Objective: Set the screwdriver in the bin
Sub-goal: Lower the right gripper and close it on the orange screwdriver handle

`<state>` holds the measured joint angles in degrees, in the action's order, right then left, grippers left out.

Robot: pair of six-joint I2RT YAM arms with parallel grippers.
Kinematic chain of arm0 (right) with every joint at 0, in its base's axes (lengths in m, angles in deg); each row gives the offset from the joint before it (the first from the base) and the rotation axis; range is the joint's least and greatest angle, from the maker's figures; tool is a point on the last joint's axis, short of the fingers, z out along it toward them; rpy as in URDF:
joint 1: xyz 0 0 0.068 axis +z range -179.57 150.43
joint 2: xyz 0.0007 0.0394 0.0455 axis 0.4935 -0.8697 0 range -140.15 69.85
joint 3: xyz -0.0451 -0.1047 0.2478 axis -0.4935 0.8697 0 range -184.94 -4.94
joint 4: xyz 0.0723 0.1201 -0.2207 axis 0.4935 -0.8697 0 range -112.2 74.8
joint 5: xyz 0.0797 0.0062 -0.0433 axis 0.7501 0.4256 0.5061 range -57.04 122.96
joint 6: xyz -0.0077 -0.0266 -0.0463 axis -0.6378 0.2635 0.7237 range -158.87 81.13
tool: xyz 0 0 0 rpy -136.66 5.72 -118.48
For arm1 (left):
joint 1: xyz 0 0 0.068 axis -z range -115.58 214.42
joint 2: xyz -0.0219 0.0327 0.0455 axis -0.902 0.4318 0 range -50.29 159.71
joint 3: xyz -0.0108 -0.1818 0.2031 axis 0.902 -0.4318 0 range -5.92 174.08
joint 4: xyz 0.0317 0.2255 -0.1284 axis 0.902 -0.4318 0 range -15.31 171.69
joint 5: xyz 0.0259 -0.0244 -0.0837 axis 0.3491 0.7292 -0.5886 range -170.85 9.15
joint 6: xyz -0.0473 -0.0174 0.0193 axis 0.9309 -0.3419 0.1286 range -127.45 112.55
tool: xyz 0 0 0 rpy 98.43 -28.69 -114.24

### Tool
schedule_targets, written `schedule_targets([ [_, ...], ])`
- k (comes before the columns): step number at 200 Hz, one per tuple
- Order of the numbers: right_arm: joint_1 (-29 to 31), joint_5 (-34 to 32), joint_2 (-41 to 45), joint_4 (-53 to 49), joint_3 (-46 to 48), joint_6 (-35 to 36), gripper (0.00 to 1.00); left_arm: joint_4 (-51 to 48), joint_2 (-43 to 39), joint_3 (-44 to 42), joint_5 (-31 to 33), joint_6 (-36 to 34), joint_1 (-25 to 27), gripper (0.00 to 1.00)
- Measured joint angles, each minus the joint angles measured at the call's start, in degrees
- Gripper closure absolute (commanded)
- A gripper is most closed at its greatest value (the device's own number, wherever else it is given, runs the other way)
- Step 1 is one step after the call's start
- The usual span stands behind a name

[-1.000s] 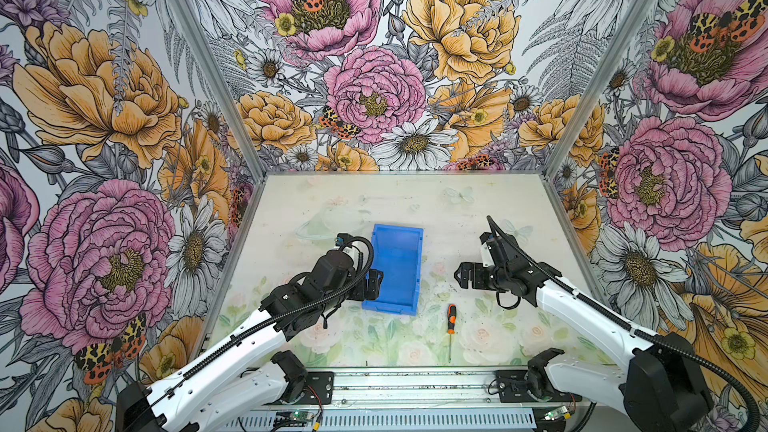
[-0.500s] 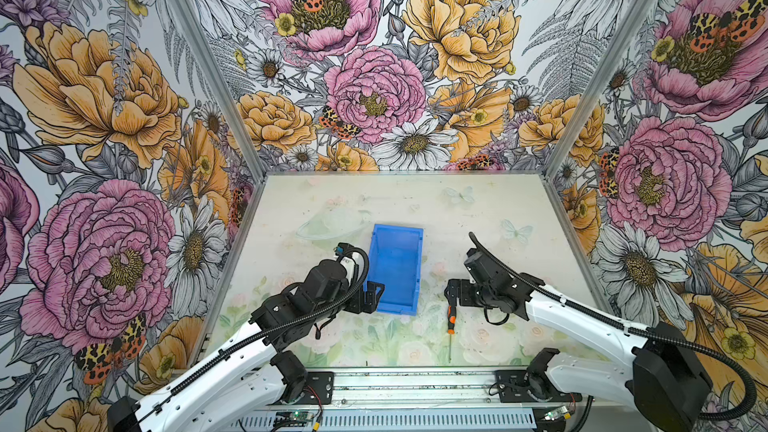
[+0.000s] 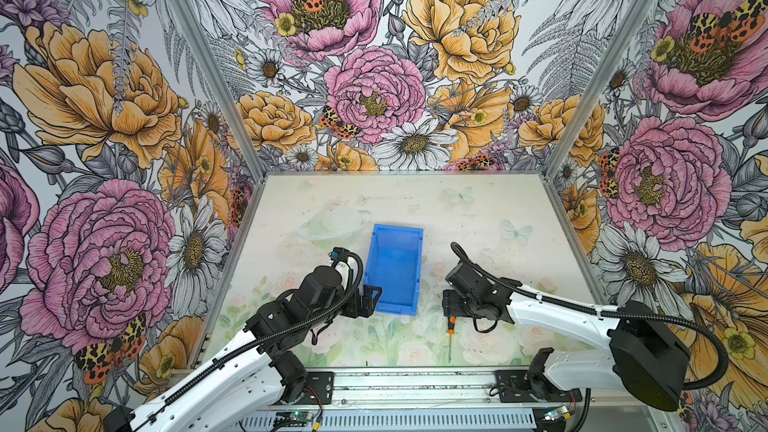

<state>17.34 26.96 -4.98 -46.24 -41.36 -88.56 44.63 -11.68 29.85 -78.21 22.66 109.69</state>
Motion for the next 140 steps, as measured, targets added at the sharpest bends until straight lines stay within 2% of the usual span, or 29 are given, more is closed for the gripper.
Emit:
schedule_targets([
  [20, 0.85, 0.0, -2.25, 0.09, -0.61, -0.42, 0.37, -0.02, -0.52, -0.04, 0.92, 0.0, 0.46, 0.02],
  [52, 1.73, 0.0, -4.07, 0.13, -0.94, -0.48, 0.39, -0.02, -2.89, -0.42, 3.08, -0.02, 1.11, 0.01],
  [62, 1.88, 0.0, -4.37, 0.15, -1.05, -0.42, 0.44, -0.02, -3.45, -0.63, 3.76, -0.02, 1.11, 0.01],
  [84, 2.16, -0.04, -5.49, 0.48, -1.44, -0.52, 0.61, -0.04, -3.93, -0.76, 4.55, -0.02, 1.11, 0.01],
  [140, 3.17, -0.72, -6.27, 1.16, -1.79, -0.61, 0.89, -0.04, -3.93, -0.76, 5.4, 0.0, 1.42, 0.01],
])
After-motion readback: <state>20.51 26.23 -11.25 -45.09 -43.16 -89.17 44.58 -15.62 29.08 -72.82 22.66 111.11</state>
